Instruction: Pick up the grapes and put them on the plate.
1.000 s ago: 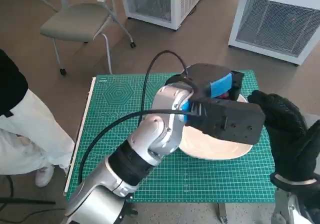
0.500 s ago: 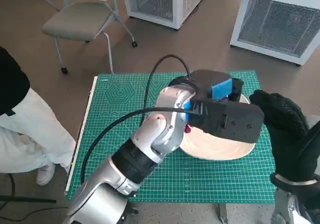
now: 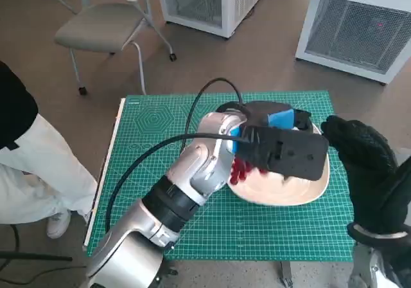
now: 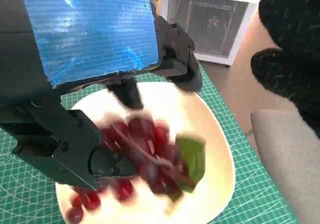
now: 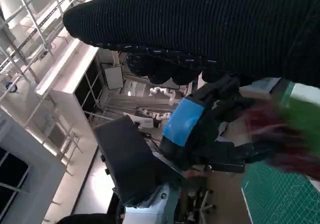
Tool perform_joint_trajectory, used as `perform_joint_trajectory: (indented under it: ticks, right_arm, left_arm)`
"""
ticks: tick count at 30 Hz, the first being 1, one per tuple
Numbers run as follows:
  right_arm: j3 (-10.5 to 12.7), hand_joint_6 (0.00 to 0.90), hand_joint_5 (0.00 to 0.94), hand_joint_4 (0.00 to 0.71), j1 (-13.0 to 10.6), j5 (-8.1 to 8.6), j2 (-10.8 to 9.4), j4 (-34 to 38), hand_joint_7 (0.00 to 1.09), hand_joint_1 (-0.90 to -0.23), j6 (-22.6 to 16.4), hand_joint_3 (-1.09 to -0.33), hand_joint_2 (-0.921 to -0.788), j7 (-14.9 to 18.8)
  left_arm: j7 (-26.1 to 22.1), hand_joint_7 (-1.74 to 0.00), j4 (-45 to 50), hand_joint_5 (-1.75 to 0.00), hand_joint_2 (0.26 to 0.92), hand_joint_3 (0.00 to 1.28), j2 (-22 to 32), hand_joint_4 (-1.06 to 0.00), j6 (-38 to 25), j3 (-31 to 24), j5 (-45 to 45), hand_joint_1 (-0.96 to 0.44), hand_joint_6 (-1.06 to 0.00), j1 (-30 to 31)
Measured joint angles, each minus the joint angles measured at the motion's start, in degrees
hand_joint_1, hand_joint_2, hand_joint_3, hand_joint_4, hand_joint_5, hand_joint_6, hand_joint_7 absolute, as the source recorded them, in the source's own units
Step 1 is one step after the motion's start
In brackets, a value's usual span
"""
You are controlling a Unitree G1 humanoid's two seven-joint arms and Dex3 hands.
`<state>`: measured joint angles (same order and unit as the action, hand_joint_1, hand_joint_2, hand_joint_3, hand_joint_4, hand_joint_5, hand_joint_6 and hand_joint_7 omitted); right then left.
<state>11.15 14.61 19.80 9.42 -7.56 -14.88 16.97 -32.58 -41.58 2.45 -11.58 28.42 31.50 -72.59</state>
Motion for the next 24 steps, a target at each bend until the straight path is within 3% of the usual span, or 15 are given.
perform_joint_trajectory:
  ticks: [12, 24]
  right_arm:
    - [-0.14, 0.17, 0.536, 0.387, -0.01, 0.02, 0.0, 0.05, 0.91, -0.491, 0.0, -0.578, -0.921, 0.02]
    - [-0.31, 0.167, 0.537, 0.386, 0.04, 0.15, 0.0, 0.9, 0.92, -0.491, -0.01, -0.578, -0.921, 0.09]
  left_arm:
    - [1.34, -0.03, -1.21, -0.02, 0.75, 0.04, 0.4, -0.1, 4.16, -0.13, -0.21, -0.4, -0.24, 0.11]
    - [13.06, -0.04, -3.2, -0.02, 0.898, 0.04, 2.16, -0.17, 13.39, -3.34, -1.3, -0.38, -0.31, 4.07]
